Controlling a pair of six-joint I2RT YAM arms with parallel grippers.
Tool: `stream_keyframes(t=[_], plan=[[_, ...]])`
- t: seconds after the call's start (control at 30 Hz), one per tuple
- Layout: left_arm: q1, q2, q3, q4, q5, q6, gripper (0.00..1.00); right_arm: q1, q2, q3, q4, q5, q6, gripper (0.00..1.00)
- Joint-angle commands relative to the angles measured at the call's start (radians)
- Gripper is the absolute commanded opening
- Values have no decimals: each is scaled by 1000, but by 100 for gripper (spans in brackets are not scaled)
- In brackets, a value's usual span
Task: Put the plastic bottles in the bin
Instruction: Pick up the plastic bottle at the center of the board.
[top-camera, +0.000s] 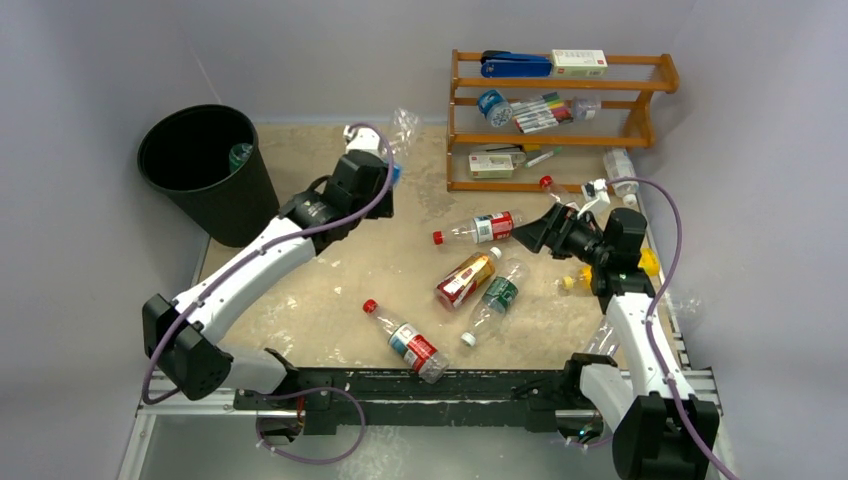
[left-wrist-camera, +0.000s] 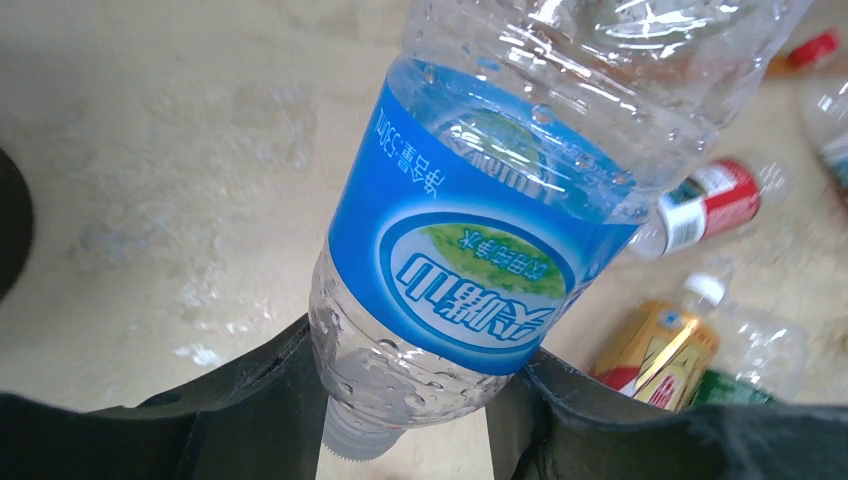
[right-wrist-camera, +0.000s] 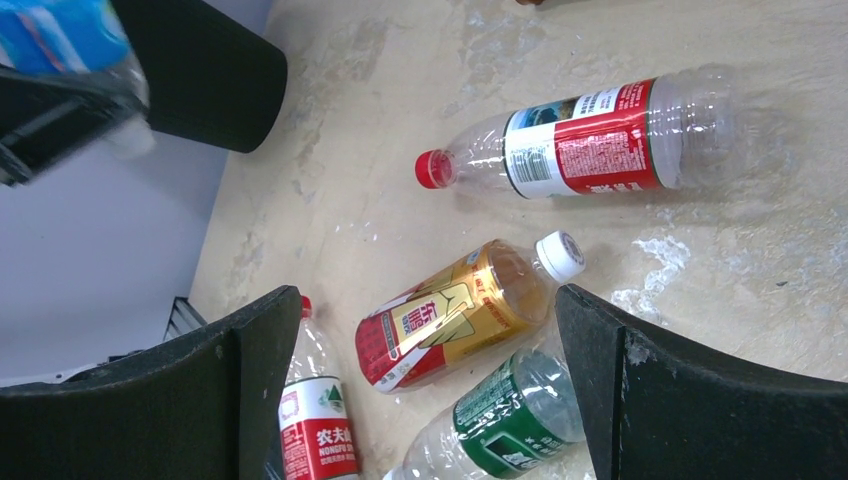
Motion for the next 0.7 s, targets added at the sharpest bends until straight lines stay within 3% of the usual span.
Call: stream_keyframes(t=[0.0, 0.43, 0.67], plan=[[18, -48, 151, -55, -124, 23, 41, 2, -30, 35, -3, -27, 8, 100], [387, -43, 385, -196, -54, 86, 42, 2, -80, 12, -15, -34, 23, 100], [658, -3, 468, -224, 59, 91, 42, 2, -79, 2, -8, -35, 26, 100]])
